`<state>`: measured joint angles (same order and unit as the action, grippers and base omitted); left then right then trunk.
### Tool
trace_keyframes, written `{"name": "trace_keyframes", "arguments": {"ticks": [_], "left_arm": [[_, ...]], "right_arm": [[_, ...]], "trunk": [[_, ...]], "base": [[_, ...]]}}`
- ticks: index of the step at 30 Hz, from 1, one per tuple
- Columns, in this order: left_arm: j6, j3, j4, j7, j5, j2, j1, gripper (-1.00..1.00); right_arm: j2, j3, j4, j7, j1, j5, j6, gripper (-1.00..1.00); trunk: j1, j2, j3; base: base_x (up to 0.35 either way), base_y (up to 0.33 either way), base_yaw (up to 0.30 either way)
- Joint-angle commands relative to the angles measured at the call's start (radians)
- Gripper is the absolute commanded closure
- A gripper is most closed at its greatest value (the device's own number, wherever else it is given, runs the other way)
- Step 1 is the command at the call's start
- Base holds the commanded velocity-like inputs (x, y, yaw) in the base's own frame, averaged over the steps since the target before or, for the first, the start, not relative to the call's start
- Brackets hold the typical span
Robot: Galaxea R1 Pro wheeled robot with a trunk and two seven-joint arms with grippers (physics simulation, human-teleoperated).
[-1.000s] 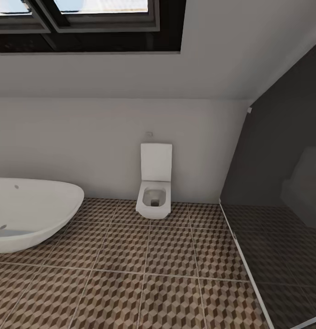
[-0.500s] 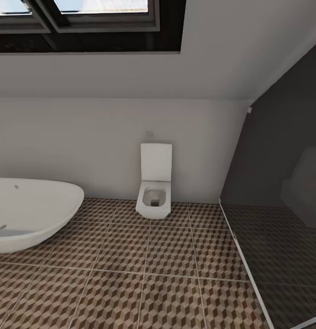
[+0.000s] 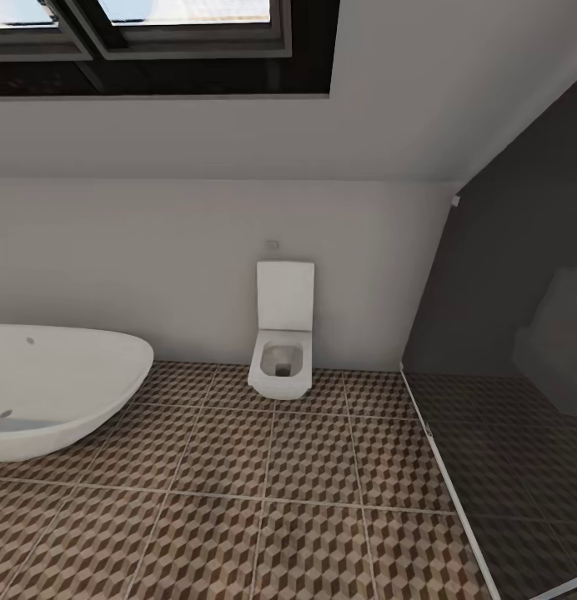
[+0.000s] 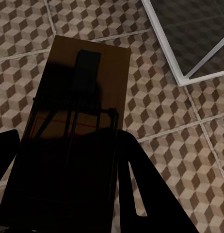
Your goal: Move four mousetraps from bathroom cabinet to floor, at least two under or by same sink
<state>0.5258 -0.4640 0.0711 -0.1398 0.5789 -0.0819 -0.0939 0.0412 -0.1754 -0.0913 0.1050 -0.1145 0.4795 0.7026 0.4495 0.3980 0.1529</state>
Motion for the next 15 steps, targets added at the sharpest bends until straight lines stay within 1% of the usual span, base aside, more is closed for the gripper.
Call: {"name": "trace_keyframes", "arguments": {"ticks": [1, 15], "left_arm": [[0.003, -0.007, 0.003, -0.006, -0.002, 0.001, -0.001, 1.00], [0.003, -0.007, 0.003, -0.006, -0.002, 0.001, -0.001, 1.00]], "right_arm": [[0.000, -0.009, 0.000, 0.009, -0.001, 0.002, 0.002, 1.00], [0.000, -0.009, 0.000, 0.009, -0.001, 0.002, 0.002, 1.00]], "trunk": [[0.001, 0.002, 0.002], [0.001, 0.002, 0.002]], "base": [[0.000, 0.000, 0.000], [0.000, 0.000, 0.000]]}}
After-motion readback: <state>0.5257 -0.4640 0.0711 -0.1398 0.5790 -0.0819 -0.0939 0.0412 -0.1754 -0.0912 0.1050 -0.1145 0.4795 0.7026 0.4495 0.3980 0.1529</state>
